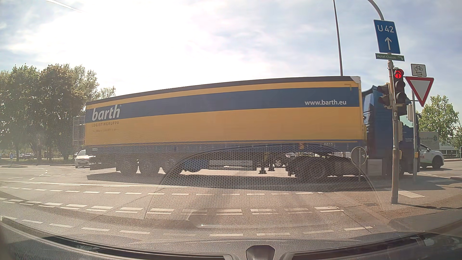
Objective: Follow the waypoints while adhering to traffic rules and regulations
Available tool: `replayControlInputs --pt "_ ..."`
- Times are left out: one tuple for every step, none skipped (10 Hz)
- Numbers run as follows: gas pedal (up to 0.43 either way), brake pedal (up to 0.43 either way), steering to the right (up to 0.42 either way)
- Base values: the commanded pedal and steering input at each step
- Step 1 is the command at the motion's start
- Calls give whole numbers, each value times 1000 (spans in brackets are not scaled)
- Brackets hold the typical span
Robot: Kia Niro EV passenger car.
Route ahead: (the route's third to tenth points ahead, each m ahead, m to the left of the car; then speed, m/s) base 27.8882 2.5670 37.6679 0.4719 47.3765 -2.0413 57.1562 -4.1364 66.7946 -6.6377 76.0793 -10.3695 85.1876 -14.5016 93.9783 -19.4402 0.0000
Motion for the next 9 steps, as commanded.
replayControlInputs --pt "0 256 12" --pt "0 256 13" --pt "0 256 13" --pt "0 256 13" --pt "0 250 12" --pt "0 256 13" --pt "0 256 13" --pt "0 256 13" --pt "0 250 13"
